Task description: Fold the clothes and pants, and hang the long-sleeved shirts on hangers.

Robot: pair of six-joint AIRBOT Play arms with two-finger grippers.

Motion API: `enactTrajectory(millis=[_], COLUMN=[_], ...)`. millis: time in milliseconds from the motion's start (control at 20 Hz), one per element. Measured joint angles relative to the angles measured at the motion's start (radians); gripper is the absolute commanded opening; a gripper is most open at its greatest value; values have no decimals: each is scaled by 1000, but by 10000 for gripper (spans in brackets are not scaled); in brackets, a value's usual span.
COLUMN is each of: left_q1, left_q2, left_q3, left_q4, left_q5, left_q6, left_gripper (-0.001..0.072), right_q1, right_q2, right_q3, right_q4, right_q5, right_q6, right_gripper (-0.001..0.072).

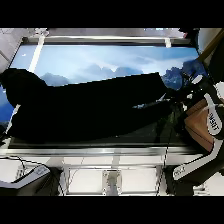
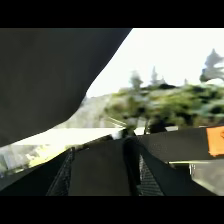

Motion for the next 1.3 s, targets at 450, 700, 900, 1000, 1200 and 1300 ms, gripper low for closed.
enactTrajectory(millis=[450, 700, 900, 1000, 1200, 1300], left_q1=[0, 0, 0, 0, 6, 19], left_q2=[0, 0, 0, 0, 0, 0], left_q3=[0, 0, 0, 0, 0, -1], left_q4=[-1, -9, -54, -61, -19, 21], left_q5=[0, -1, -1, -1, -3, -5], left_q6=[0, 0, 0, 0, 0, 0], left_gripper=[359, 358, 357, 357, 354, 353], right_q1=[0, 0, 0, -2, -45, -84], right_q2=[-14, -2, 100, 196, 436, 561], right_q3=[2, 25, 97, 94, -87, -233], right_q4=[10, 14, -23, -37, -54, -63], right_q5=[121, 174, 288, 331, 359, 360], right_q6=[-66, -84, -110, -137, -179, -209], right_gripper=[9, 5, 5, 4, 4, 5])
